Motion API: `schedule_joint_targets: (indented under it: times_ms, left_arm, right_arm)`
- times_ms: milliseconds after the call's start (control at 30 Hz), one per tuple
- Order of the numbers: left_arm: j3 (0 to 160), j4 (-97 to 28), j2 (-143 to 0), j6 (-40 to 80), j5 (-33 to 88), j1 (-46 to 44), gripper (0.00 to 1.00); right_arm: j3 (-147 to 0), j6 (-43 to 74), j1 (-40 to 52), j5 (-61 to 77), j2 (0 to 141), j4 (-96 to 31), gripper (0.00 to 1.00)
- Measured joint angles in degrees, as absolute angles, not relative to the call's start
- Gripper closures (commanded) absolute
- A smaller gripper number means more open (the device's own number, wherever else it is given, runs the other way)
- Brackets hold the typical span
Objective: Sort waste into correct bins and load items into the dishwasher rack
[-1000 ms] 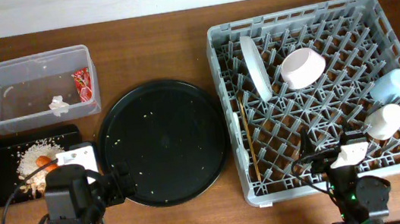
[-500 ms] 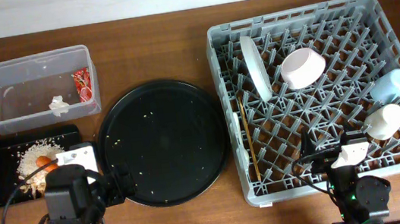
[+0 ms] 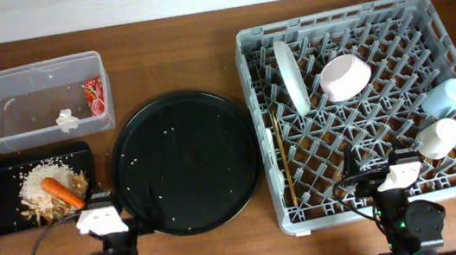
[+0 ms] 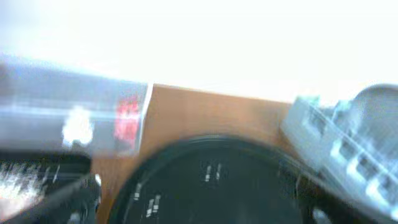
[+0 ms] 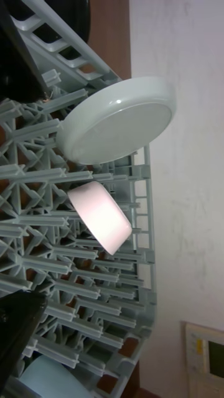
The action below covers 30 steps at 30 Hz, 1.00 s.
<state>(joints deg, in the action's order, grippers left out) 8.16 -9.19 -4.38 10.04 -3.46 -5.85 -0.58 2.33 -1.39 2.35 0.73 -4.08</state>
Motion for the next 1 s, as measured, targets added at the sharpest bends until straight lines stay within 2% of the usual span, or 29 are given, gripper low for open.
schedule_joint_targets:
  times_ms: [100,267,1000]
  left_arm:
    - [1.89,3.4,-1.06,7.51,-3.44,-5.91,0.01]
    - [0.8,-4.71,-0.64,-0.12,-1.58,-6.04,0.01]
    - [0.8,-4.69,-0.62,-1.34,-1.26,-6.04,0.01]
  right_arm:
    - [-0.58,2.31,-1.39,2.35,0.69,-4.08,0.01]
    - [-0.58,2.33,-1.39,2.35,0.69,-4.08,0.01]
    - [-0.58,2.31,-1.39,2.35,0.69,-4.08,0.01]
